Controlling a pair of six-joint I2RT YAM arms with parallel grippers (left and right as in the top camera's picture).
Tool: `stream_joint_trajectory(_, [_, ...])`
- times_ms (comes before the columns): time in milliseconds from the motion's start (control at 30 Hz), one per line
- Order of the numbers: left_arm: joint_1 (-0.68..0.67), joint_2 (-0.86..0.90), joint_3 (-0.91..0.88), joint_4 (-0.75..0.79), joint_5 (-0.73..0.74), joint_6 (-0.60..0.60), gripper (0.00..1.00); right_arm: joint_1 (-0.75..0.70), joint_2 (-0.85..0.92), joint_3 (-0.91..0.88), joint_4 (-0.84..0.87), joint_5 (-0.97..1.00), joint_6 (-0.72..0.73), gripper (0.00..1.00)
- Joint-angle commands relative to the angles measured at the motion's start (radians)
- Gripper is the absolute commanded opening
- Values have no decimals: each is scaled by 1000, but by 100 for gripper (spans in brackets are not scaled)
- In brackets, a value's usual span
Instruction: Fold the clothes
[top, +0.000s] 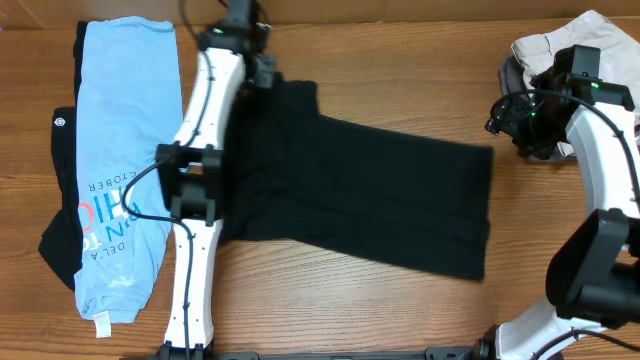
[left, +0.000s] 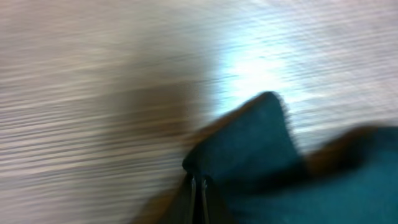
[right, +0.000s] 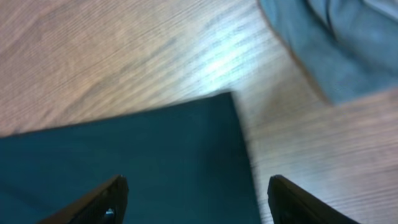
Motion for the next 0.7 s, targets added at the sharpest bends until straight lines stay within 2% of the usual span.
stream_joint_trajectory(0, [31,2,60,-29,-6,-31,4,34,62,26,58,3,18,74])
stream_joint_trajectory(400, [20,2,60,-51,-6,-30,4,97,251,26,275,70,-1,73])
stream_joint_trajectory(600, [15,2,60,-64,-6,-33,4,116,291,26,355,110,-35,67])
stream_joint_trajectory(667, [16,2,60,-75,-6,-47,4,116,298,26,376,105,-58,63])
